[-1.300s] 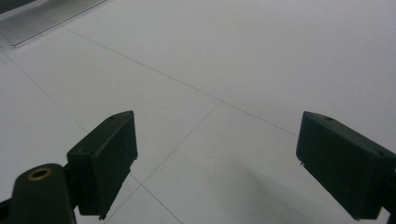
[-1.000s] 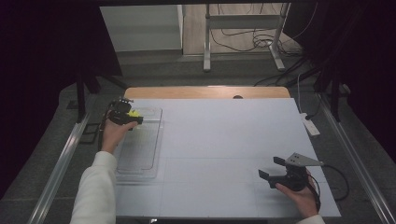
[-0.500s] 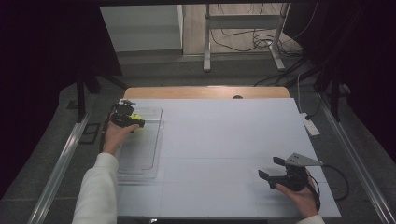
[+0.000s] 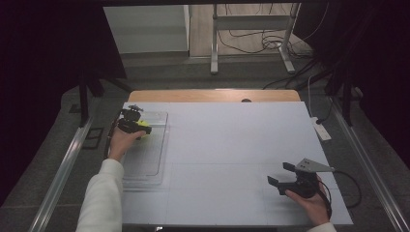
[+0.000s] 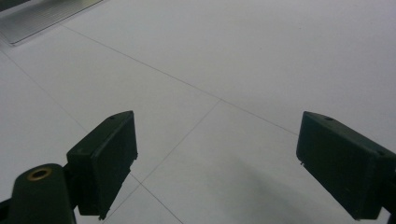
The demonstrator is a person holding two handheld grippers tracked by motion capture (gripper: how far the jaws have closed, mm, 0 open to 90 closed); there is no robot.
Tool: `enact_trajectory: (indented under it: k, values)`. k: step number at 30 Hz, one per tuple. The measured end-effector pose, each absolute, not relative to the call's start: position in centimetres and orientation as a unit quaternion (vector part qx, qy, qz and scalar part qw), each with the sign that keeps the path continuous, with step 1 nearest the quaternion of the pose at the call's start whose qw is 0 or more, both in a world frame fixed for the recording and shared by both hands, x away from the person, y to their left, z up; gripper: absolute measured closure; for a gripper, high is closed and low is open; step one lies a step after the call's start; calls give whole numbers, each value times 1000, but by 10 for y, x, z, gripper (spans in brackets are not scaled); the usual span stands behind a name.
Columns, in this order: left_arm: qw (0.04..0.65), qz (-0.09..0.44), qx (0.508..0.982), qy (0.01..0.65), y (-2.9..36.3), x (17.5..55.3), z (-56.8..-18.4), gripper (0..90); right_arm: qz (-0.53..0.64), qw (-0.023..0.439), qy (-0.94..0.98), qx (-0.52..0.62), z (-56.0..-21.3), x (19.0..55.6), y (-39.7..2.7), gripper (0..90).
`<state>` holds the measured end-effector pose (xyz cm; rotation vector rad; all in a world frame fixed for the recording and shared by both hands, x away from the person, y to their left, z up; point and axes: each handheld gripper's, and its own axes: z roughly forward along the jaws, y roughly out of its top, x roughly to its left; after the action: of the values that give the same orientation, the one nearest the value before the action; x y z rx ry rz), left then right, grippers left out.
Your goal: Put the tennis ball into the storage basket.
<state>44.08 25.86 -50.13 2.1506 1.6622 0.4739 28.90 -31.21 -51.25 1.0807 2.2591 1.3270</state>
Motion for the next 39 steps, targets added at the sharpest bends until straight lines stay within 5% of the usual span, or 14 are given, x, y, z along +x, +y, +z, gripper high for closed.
enact_trajectory:
  k: [39]
  values:
    - [298,180,743,571,258,420,-469,136,463,154,787,377,-512,289,-312,128]
